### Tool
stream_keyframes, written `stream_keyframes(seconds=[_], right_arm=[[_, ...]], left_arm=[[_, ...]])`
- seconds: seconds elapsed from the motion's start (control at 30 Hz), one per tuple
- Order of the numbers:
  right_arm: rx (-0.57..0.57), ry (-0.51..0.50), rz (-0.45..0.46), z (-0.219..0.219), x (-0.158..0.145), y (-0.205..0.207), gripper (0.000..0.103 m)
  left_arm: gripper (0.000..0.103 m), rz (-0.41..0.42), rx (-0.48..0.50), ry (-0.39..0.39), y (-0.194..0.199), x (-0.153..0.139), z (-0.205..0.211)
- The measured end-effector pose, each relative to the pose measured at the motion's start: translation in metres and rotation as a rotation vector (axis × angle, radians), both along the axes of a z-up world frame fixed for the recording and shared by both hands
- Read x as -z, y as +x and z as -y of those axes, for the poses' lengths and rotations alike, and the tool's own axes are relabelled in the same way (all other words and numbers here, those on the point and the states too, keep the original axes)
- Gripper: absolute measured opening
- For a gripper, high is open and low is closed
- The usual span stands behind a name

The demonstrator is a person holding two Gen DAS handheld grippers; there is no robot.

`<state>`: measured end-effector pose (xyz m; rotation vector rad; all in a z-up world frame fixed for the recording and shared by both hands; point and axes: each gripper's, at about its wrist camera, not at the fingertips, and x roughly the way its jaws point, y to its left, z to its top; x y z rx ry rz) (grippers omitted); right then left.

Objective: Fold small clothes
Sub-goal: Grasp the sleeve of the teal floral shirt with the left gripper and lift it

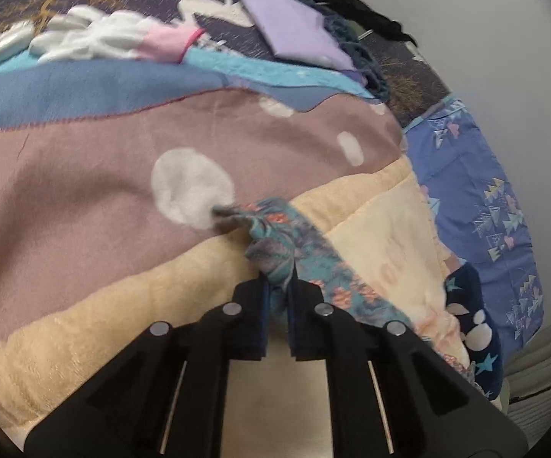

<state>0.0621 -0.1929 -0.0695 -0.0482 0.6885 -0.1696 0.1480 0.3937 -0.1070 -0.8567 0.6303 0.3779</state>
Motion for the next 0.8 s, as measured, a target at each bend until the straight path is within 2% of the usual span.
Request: stream_keyframes(seconds=[0.07, 0.2, 0.27, 0.37, 0.43, 0.5, 0.57, 0.6, 0.63, 0.7, 0.8], right_arm=[[0.003, 0.002, 0.004, 0.002, -0.001, 0.003, 0.102], [0.014, 0.027, 0.024, 0.012, -0.005, 0.006, 0.102], [0.024, 0.041, 0.032, 0.018, -0.007, 0.006, 0.102], [0.050, 0.073, 0.040, 0.036, -0.009, 0.004, 0.102], [0.070, 0.095, 0.041, 0.048, -0.009, 0.001, 0.102], [0.101, 0.116, 0.041, 0.065, -0.009, -0.003, 0.102], [0.136, 0.121, 0.038, 0.078, -0.008, -0.007, 0.102], [0.146, 0.128, 0.032, 0.085, -0.007, -0.010, 0.102], [0.143, 0.140, 0.024, 0.092, -0.006, -0.012, 0.102], [0.125, 0.159, 0.015, 0.101, -0.005, -0.015, 0.102], [0.069, 0.215, 0.002, 0.108, -0.004, -0.012, 0.101]], left_arm=[[0.007, 0.079, 0.053, 0.051, 0.008, -0.038, 0.019], [0.007, 0.236, 0.265, 0.216, 0.022, -0.129, 0.105], [0.008, 0.308, 0.426, 0.306, 0.026, -0.166, 0.174], [0.009, 0.373, 0.668, 0.393, 0.023, -0.188, 0.282], [0.009, 0.380, 0.825, 0.423, 0.021, -0.179, 0.353], [0.013, 0.345, 0.954, 0.438, 0.021, -0.156, 0.410], [0.021, 0.267, 1.056, 0.464, 0.024, -0.121, 0.462], [0.032, 0.220, 1.087, 0.480, 0.024, -0.103, 0.479], [0.039, 0.167, 1.120, 0.500, 0.024, -0.082, 0.494], [0.048, 0.088, 1.153, 0.534, 0.020, -0.053, 0.504], [0.064, 0.062, 1.146, 0.557, 0.009, -0.035, 0.488]])
